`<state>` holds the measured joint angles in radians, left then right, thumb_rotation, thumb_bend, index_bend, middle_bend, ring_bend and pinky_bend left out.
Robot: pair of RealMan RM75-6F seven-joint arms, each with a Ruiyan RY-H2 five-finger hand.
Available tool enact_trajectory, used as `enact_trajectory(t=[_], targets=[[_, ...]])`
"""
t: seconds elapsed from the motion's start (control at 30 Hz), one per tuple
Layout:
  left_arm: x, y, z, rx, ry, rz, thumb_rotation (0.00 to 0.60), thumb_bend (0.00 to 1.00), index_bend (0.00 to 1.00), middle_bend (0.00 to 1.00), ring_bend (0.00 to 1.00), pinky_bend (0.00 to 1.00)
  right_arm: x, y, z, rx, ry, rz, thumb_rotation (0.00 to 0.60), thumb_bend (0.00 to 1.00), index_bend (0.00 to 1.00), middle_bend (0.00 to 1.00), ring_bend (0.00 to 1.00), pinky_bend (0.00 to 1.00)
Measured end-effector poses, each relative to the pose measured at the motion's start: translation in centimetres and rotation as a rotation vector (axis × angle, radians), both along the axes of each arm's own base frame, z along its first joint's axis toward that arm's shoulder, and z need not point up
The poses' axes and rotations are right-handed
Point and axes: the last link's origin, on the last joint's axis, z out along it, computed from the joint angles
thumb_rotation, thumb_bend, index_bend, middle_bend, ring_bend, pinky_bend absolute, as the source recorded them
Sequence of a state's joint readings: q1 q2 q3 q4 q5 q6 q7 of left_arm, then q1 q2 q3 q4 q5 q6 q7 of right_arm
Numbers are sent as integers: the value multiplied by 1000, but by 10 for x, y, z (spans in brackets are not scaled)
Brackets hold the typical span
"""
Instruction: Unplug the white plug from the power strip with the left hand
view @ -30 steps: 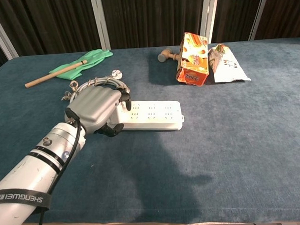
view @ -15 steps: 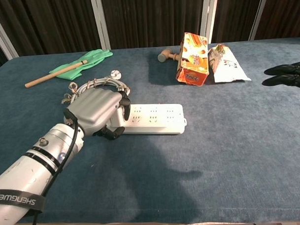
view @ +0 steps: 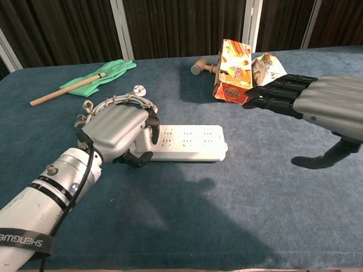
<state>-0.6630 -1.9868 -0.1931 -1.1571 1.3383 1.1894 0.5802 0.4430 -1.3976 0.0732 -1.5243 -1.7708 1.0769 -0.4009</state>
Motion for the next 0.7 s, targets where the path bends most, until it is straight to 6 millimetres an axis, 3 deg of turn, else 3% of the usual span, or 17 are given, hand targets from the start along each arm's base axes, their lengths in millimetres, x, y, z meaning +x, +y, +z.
enact_trajectory(t=[0.2,0.47,0.7], targets=[[-3,2,3,5,-2,6,600,468,517,761,881,1000,1,-16,-17,0,55,-11,600,439,11,34,0,78],[-5,3,3,5,-11,9,600,468,517,761,882,1000,7,-22,-39,44,123,-5,600,542,23,42,0,79],[-6,2,3,3,-15,10,600,468,517,761,882,1000,15,-27,-61,62,177,-19,600,570,23,42,0,79]])
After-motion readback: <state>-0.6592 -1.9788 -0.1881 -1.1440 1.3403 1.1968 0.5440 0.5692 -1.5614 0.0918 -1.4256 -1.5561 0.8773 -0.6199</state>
